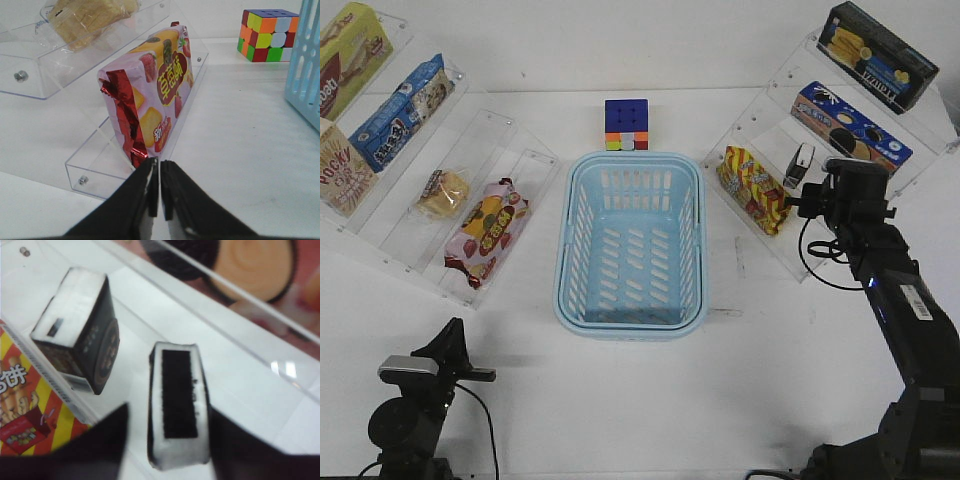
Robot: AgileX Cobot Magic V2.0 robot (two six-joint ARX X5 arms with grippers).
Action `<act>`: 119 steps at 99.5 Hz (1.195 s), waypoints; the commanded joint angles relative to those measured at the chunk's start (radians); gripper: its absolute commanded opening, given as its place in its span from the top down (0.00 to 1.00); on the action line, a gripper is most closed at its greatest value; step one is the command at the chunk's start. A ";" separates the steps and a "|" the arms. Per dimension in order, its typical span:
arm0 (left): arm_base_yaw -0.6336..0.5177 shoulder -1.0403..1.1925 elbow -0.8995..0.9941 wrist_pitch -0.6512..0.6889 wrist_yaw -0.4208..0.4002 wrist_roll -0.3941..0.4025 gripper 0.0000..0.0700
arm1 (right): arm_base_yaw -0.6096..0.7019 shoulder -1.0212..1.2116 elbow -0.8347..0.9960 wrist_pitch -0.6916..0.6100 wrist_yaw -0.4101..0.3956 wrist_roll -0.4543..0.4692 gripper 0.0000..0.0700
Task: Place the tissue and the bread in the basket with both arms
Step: 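Reach the right gripper to the shelf and grasp the black tissue pack, then carry the tissue pack over the blue basket and release it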
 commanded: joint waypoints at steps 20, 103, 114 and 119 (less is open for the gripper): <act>0.002 -0.002 -0.020 0.011 -0.003 -0.001 1.00 | -0.001 -0.041 0.059 -0.023 0.000 -0.022 1.00; 0.001 -0.002 -0.020 0.011 0.003 -0.003 1.00 | 0.615 -0.117 0.097 -0.066 -0.339 -0.020 0.64; 0.001 -0.002 -0.020 0.013 0.003 -0.113 1.00 | 0.618 -0.087 0.097 -0.065 -0.339 -0.019 0.48; 0.001 -0.002 -0.020 0.012 0.003 -0.220 1.00 | 0.618 -0.089 0.097 -0.053 -0.340 -0.019 0.48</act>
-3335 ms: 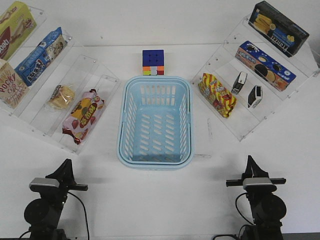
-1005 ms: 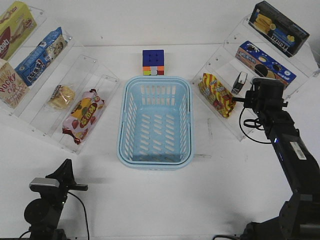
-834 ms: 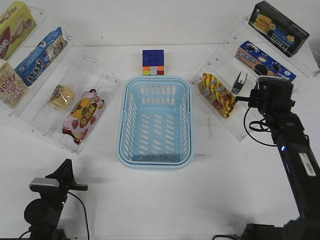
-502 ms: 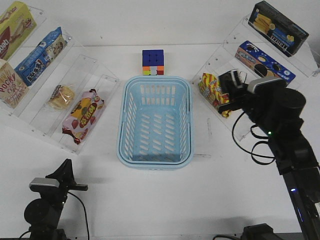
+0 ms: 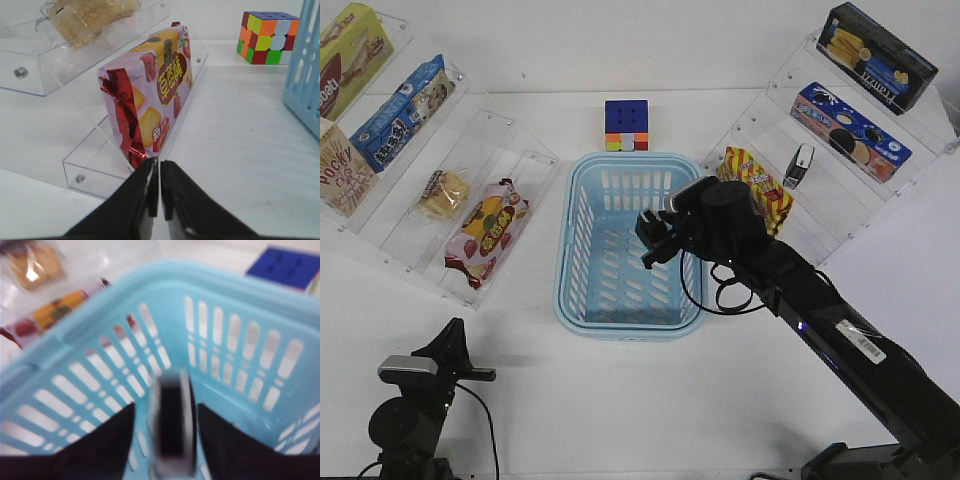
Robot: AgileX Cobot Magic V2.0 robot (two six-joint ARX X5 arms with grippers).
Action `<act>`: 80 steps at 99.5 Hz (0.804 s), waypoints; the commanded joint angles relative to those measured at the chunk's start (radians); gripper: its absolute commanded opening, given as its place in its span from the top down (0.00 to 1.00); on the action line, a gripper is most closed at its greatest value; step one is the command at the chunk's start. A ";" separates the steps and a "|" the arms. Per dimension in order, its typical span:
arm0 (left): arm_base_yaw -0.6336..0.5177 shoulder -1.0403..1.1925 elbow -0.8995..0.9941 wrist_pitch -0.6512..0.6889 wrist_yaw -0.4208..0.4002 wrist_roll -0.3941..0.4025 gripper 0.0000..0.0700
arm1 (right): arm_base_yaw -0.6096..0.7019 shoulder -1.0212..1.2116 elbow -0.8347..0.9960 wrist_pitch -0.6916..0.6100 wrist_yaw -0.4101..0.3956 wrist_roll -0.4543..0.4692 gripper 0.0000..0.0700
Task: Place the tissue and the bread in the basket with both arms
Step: 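Carry the tissue pack over the blue basket and release it, then withdraw the right gripper back toward its rest pose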
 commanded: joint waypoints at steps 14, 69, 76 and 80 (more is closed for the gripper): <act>0.001 -0.002 -0.017 0.018 0.000 -0.442 1.00 | -0.030 -0.070 0.020 0.049 0.001 -0.011 0.60; 0.001 0.325 0.448 -0.141 0.027 -0.295 1.00 | -0.275 -0.703 -0.536 0.328 0.170 -0.029 1.00; 0.001 0.450 0.545 -0.179 0.027 -0.152 1.00 | -0.275 -0.764 -0.634 0.370 0.193 -0.011 1.00; 0.001 0.513 0.594 -0.200 0.027 -0.083 1.00 | -0.275 -0.783 -0.661 0.370 0.193 0.005 1.00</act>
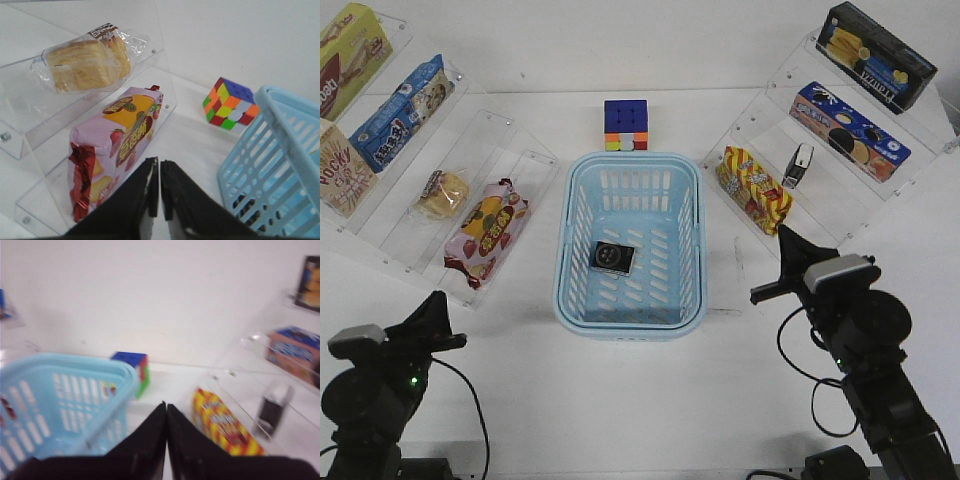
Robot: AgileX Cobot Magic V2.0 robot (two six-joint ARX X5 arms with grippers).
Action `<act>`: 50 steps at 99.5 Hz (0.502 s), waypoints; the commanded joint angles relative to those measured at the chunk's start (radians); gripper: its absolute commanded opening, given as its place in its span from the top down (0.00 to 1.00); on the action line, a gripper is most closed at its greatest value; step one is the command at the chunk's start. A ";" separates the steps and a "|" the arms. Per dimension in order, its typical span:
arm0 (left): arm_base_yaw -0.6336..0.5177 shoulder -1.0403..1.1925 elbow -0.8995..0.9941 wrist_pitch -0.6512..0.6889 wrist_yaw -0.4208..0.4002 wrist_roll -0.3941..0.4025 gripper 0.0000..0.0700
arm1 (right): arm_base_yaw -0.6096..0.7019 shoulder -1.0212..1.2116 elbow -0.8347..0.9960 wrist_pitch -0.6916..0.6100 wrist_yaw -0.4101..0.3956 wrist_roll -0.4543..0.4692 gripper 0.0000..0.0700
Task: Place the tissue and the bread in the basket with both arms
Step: 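Withdraw the right gripper back toward its rest pose, then reach the left gripper to the shelf and grasp the wrapped bread roll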
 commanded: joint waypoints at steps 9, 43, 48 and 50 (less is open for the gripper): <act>0.001 0.276 0.212 -0.069 0.001 0.401 0.87 | 0.003 -0.032 -0.058 -0.008 0.006 0.049 1.00; -0.001 0.771 0.639 -0.244 -0.106 0.731 0.18 | 0.003 -0.032 -0.058 0.034 0.003 0.049 1.00; -0.001 0.830 0.695 -0.265 -0.123 0.763 0.18 | 0.003 -0.032 -0.058 0.034 0.003 0.049 1.00; -0.001 0.852 0.715 -0.271 -0.133 0.774 0.18 | 0.003 -0.032 -0.058 0.034 0.003 0.049 1.00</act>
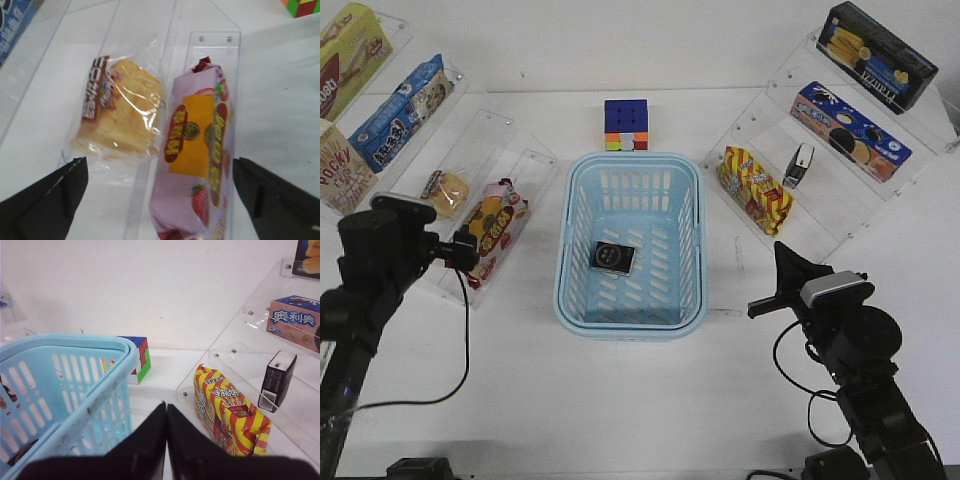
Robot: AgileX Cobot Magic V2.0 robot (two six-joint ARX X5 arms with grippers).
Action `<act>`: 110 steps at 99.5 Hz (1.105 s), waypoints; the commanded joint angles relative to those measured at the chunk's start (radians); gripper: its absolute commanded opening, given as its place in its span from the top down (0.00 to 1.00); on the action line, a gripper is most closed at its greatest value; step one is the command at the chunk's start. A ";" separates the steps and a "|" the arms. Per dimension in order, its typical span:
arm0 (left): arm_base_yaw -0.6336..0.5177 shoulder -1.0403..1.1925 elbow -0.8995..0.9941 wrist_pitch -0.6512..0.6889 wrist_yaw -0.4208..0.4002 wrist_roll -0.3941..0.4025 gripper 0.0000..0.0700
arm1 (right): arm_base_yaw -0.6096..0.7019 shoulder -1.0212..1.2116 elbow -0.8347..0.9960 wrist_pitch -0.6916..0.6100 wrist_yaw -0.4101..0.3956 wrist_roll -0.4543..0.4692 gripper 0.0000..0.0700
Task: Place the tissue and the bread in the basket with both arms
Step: 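Reach the left gripper to the shelf and grasp the wrapped bread roll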
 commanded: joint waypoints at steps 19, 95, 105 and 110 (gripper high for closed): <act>-0.003 0.243 0.202 -0.028 -0.112 0.198 0.18 | 0.003 0.000 0.013 0.014 0.003 0.010 1.00; -0.007 0.385 0.218 0.018 -0.155 0.214 0.83 | 0.003 0.000 0.013 0.014 0.003 0.010 1.00; -0.012 0.382 0.230 0.014 -0.155 0.213 0.83 | 0.003 0.000 0.013 0.014 0.003 0.010 1.00; -0.016 0.380 0.248 0.002 -0.155 0.212 0.83 | 0.003 0.000 0.013 0.014 0.003 0.010 1.00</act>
